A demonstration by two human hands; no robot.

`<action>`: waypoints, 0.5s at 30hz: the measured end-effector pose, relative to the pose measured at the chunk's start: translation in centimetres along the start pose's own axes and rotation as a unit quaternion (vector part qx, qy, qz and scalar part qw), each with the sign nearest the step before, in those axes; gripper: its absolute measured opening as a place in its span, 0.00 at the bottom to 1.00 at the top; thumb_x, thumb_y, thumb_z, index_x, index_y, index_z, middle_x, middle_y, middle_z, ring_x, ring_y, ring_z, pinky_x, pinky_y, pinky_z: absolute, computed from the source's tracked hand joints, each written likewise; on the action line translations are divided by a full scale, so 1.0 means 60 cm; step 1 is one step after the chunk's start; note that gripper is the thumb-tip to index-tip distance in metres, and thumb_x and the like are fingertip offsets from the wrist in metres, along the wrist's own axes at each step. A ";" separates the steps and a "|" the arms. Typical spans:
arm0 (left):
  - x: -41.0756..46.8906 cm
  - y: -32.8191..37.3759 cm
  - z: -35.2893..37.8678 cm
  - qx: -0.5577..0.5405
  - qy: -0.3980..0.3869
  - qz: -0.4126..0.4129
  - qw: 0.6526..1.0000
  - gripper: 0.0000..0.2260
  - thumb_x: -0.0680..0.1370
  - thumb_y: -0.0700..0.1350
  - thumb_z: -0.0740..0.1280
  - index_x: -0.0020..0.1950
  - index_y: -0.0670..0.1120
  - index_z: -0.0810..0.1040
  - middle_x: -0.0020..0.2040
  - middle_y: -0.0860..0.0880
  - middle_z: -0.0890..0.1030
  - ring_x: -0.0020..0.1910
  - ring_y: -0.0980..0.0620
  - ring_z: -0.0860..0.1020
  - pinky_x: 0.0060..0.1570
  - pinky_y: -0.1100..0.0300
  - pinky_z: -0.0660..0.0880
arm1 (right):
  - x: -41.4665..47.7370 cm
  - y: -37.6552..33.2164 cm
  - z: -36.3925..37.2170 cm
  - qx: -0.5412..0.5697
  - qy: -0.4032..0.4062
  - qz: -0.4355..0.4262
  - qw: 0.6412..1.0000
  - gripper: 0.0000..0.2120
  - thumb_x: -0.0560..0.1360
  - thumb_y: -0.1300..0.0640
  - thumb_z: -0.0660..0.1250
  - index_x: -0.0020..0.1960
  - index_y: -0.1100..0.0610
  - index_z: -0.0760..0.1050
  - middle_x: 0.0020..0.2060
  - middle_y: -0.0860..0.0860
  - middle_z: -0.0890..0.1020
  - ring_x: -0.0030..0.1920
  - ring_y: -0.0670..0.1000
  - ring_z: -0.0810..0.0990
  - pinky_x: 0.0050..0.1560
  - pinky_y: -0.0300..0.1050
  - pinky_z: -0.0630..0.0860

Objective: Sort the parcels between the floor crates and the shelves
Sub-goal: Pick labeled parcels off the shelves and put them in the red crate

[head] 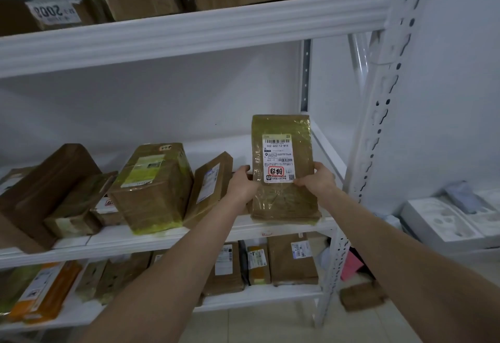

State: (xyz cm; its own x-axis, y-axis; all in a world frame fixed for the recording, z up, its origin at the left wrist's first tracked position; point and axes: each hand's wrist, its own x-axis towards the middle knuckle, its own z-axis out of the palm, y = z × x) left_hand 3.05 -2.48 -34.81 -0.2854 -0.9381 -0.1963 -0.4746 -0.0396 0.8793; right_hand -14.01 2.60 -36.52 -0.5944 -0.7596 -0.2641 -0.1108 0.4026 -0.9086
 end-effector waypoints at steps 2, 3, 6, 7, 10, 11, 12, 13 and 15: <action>-0.006 0.005 -0.004 -0.021 0.014 0.015 1.000 0.28 0.75 0.39 0.69 0.74 0.45 0.64 0.64 0.45 0.76 0.57 0.47 0.77 0.59 0.50 0.76 | -0.005 -0.006 -0.003 0.020 0.000 -0.020 1.000 0.37 0.68 0.64 0.75 0.72 0.53 0.64 0.64 0.57 0.72 0.57 0.59 0.76 0.61 0.56 0.74; -0.009 0.008 -0.006 -0.030 0.021 0.022 0.999 0.28 0.76 0.40 0.69 0.74 0.46 0.64 0.64 0.45 0.76 0.56 0.48 0.78 0.57 0.51 0.76 | -0.008 -0.009 -0.004 0.033 -0.006 -0.031 0.999 0.36 0.68 0.65 0.75 0.72 0.53 0.64 0.62 0.57 0.74 0.54 0.57 0.77 0.56 0.54 0.77; -0.019 0.018 -0.017 -0.035 0.035 0.030 0.998 0.24 0.76 0.41 0.68 0.72 0.48 0.68 0.62 0.45 0.78 0.56 0.48 0.78 0.58 0.50 0.76 | -0.021 -0.023 -0.008 0.069 -0.041 -0.051 0.995 0.35 0.67 0.67 0.75 0.70 0.53 0.67 0.55 0.53 0.80 0.50 0.53 0.79 0.47 0.48 0.79; -0.022 0.021 -0.022 -0.029 0.039 0.031 0.998 0.23 0.76 0.41 0.68 0.71 0.48 0.69 0.61 0.46 0.79 0.55 0.48 0.79 0.57 0.51 0.77 | -0.024 -0.027 -0.008 0.074 -0.052 -0.055 0.994 0.35 0.67 0.67 0.75 0.70 0.52 0.67 0.55 0.53 0.80 0.51 0.54 0.80 0.51 0.50 0.79; -0.034 0.027 -0.039 -0.004 0.042 0.043 0.998 0.19 0.76 0.41 0.69 0.67 0.47 0.73 0.59 0.48 0.80 0.51 0.49 0.81 0.52 0.52 0.79 | -0.035 -0.035 -0.003 0.075 -0.068 -0.059 0.993 0.33 0.67 0.64 0.76 0.68 0.52 0.69 0.54 0.52 0.81 0.54 0.55 0.80 0.58 0.56 0.77; -0.039 0.029 -0.044 -0.001 0.038 0.048 0.998 0.19 0.76 0.42 0.69 0.67 0.46 0.73 0.60 0.47 0.80 0.52 0.48 0.81 0.54 0.50 0.78 | -0.038 -0.037 -0.001 0.072 -0.069 -0.059 0.993 0.33 0.67 0.63 0.76 0.68 0.52 0.69 0.55 0.52 0.81 0.54 0.55 0.80 0.59 0.56 0.76; -0.044 0.029 -0.051 0.004 0.033 0.054 0.998 0.19 0.76 0.43 0.69 0.67 0.46 0.72 0.61 0.47 0.80 0.53 0.48 0.80 0.55 0.49 0.78 | -0.040 -0.038 0.002 0.066 -0.069 -0.061 0.994 0.33 0.67 0.63 0.77 0.69 0.52 0.68 0.56 0.53 0.81 0.55 0.56 0.79 0.59 0.57 0.76; -0.051 0.029 -0.057 0.011 0.031 0.058 0.998 0.21 0.76 0.46 0.69 0.68 0.47 0.72 0.61 0.47 0.79 0.54 0.47 0.80 0.56 0.48 0.77 | -0.043 -0.039 0.004 0.058 -0.068 -0.063 0.994 0.34 0.67 0.62 0.76 0.69 0.52 0.68 0.58 0.53 0.80 0.56 0.56 0.79 0.60 0.57 0.76; -0.066 0.025 -0.072 0.006 0.032 0.062 0.998 0.23 0.77 0.48 0.69 0.71 0.49 0.69 0.64 0.47 0.78 0.56 0.46 0.80 0.57 0.46 0.77 | -0.049 -0.041 0.010 0.046 -0.064 -0.071 0.994 0.35 0.68 0.60 0.76 0.71 0.52 0.66 0.59 0.54 0.79 0.54 0.55 0.78 0.58 0.55 0.76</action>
State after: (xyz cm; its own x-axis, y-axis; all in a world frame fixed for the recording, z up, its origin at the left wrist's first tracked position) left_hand 7.04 -0.30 -30.82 -0.2886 -0.9557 -0.0582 -0.4492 0.0815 0.8897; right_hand -11.52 3.56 -33.67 -0.4708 -0.8667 -0.1651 -0.1085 0.2426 -0.9640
